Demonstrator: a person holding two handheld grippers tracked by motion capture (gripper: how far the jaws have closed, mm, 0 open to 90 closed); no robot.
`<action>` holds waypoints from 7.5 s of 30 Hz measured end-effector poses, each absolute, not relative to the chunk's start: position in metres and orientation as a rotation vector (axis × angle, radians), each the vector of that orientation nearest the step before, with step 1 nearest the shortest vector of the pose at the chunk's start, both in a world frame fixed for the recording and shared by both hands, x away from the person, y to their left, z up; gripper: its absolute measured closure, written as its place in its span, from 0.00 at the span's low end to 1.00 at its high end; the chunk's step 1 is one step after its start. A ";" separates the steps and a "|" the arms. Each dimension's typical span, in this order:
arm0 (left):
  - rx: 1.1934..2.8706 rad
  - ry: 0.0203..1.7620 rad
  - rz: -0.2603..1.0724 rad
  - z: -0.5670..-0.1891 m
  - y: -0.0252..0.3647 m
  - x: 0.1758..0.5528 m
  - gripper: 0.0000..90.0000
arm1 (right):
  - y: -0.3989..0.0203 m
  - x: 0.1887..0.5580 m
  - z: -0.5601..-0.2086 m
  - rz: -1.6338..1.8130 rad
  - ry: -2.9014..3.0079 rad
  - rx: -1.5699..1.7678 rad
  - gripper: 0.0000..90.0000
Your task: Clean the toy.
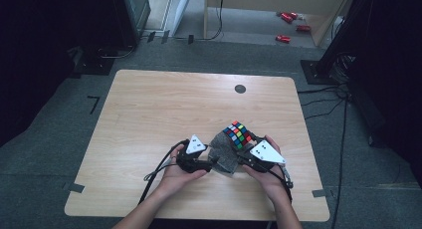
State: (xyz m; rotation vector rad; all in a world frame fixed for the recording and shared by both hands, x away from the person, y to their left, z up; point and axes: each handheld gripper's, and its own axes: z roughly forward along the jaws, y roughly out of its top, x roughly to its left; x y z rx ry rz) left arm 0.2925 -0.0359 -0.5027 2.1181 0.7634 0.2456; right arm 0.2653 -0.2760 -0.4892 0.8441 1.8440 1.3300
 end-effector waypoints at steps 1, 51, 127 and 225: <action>2.133 0.762 0.247 -0.505 -0.039 0.293 0.47 | -0.276 0.264 -0.490 1.328 1.845 0.856 0.38; 2.155 1.040 0.468 -0.509 0.029 0.324 0.64 | -0.267 0.264 -0.500 1.363 1.948 0.848 0.38; 1.806 0.656 -0.104 -0.460 0.052 0.297 0.85 | -0.213 0.246 -0.503 1.418 2.093 0.574 0.38; 1.916 0.528 0.228 -0.485 0.037 0.289 0.82 | -0.223 0.245 -0.475 1.689 2.017 0.711 0.38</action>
